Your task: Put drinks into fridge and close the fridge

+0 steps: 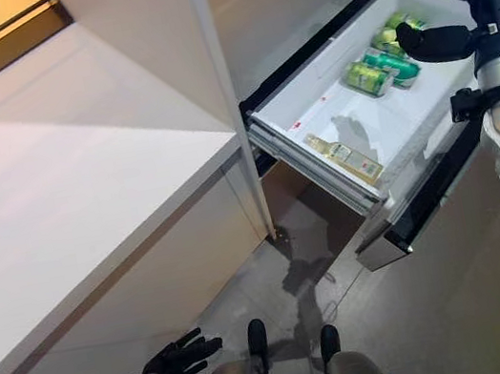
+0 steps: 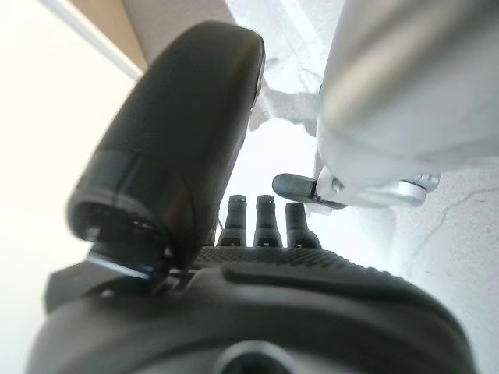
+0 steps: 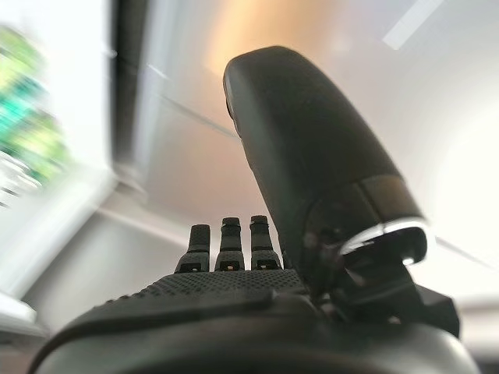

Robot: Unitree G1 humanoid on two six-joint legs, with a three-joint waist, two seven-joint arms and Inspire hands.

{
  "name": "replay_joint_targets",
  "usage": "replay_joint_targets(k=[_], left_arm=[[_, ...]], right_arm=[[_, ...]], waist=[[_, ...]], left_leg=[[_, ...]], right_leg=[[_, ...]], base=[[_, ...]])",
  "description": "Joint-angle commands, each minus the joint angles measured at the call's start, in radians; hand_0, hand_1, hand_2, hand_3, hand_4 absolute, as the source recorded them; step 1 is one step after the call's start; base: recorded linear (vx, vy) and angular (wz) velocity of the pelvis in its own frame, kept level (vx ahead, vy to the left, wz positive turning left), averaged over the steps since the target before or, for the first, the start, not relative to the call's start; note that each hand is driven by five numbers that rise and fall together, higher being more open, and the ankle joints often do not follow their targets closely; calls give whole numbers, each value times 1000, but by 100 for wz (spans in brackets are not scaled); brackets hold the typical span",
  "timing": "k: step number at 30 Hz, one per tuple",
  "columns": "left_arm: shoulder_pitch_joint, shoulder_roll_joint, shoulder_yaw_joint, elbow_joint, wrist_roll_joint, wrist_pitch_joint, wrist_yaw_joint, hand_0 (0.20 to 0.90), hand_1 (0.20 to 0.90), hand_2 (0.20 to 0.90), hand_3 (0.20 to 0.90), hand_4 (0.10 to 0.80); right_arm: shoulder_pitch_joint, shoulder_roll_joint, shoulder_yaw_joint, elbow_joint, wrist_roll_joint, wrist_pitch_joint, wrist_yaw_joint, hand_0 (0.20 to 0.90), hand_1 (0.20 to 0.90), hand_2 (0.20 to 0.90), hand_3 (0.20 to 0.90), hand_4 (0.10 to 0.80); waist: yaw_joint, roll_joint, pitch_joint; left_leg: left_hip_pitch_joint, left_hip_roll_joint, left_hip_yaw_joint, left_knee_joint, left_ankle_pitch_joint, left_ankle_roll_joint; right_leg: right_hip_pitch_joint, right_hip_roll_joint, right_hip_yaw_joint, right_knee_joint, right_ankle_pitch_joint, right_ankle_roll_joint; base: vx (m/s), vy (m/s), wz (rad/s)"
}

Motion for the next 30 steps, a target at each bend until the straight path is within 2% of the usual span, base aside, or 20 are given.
replay_joint_targets(k=[1, 3, 7, 9, 11, 12, 15, 20, 22, 28, 30], left_arm=[[37, 23, 4, 47, 59, -55, -7, 900, 900, 900, 900, 800], [48, 15, 1, 42, 66, -65, -4, 900, 900, 900, 900, 800], [87, -15, 9, 15, 91, -69, 16, 900, 900, 900, 900, 800], [116, -34, 20, -2, 116, -77, 23, 900, 900, 900, 900, 800], [138, -39, 27, -12, 121, -87, 28, 900, 900, 900, 900, 800], [155, -49, 36, -25, 123, -90, 35, 900, 900, 900, 900, 800], [181, -57, 41, -55, 122, -87, 60, 900, 900, 900, 900, 800], [166, -53, 41, -72, 108, -79, 112, 900, 900, 900, 900, 800], [152, -49, 38, -77, 99, -79, 128, 900, 900, 900, 900, 800], [22, -4, -3, -102, 18, -58, 196, 900, 900, 900, 900, 800], [10, -1, -6, -102, 10, -53, 198, 900, 900, 900, 900, 800]], right_arm=[[64, 37, -141, -133, 15, -279, -122, 900, 900, 900, 900, 800], [113, 65, -174, -141, 28, -312, -148, 900, 900, 900, 900, 800], [254, 197, -242, -129, 71, -351, -213, 900, 900, 900, 900, 800], [338, 280, -242, -98, 151, -321, -164, 900, 900, 900, 900, 800], [377, 317, -230, -61, 198, -277, -132, 900, 900, 900, 900, 800], [421, 362, -201, -14, 197, -283, -87, 900, 900, 900, 900, 800], [473, 400, -136, 57, 214, -235, -25, 900, 900, 900, 900, 800], [473, 384, -85, 128, 218, -179, 51, 900, 900, 900, 900, 800], [458, 367, -76, 128, 223, -159, 65, 900, 900, 900, 900, 800], [291, 300, 22, 140, 196, -143, 72, 900, 900, 900, 900, 800], [271, 290, 38, 146, 193, -134, 80, 900, 900, 900, 900, 800]], waist=[[-9, -20, -144], [-14, -17, -147], [-33, -6, -153], [-48, 0, -143], [-56, 1, -136], [-61, 3, -123], [-70, 5, -91], [-83, 16, -30], [-86, 21, -14], [-78, 37, 90], [-76, 38, 100]], left_leg=[[34, -45, 23, 18, -129, 54], [39, -45, 29, 18, -132, 55], [47, -46, 43, 25, -139, 57], [45, -48, 43, 54, -149, 65], [53, -50, 46, 83, -174, 71], [50, -52, 46, 115, -185, 77], [38, -60, 48, 193, -213, 90], [-16, -81, 42, 316, -260, 97], [-37, -85, 42, 339, -264, 96], [-232, -88, 44, 504, -280, 109], [-256, -89, 43, 530, -286, 110]], right_leg=[[-76, 7, 66, 59, 24, 33], [-74, 7, 68, 58, 24, 34], [-75, 9, 76, 79, 12, 36], [-84, 10, 86, 125, -7, 29], [-81, 8, 86, 148, -28, 25], [-87, 6, 83, 179, -37, 19], [-98, 5, 75, 244, -66, 1], [-141, 7, 76, 351, -120, -30], [-159, 6, 75, 374, -129, -34], [-351, 4, 73, 563, -167, -70], [-372, 3, 71, 590, -176, -75]], base=[[-25, -33, -13], [-15, -29, -8], [-5, -37, -14], [26, -45, -16], [91, -34, -7], [108, -28, -12], [83, -17, -11], [75, 18, -2], [3, 29, 3], [-176, 11, 0], [-100, -18, 6]])
